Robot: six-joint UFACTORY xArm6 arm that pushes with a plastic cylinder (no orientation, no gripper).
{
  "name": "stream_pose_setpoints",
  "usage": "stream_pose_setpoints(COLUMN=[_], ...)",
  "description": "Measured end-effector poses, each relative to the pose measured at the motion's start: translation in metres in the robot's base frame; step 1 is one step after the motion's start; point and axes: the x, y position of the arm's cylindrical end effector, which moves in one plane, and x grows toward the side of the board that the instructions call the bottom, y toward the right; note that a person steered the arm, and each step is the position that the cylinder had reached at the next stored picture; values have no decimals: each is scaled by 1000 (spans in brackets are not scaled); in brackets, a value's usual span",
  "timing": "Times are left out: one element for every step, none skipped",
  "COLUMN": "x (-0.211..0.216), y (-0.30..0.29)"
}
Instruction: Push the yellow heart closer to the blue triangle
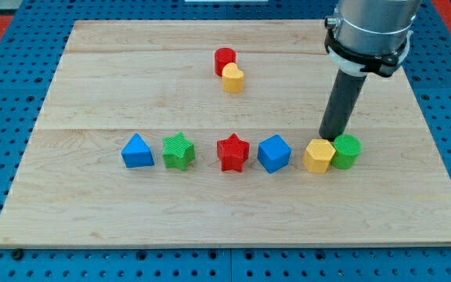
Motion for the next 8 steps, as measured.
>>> stream_pose_setpoints(x=[5,-22,-95,-137,-130,-132,-115,-110], y=[9,24,5,-62,-139,-210,-239,-169])
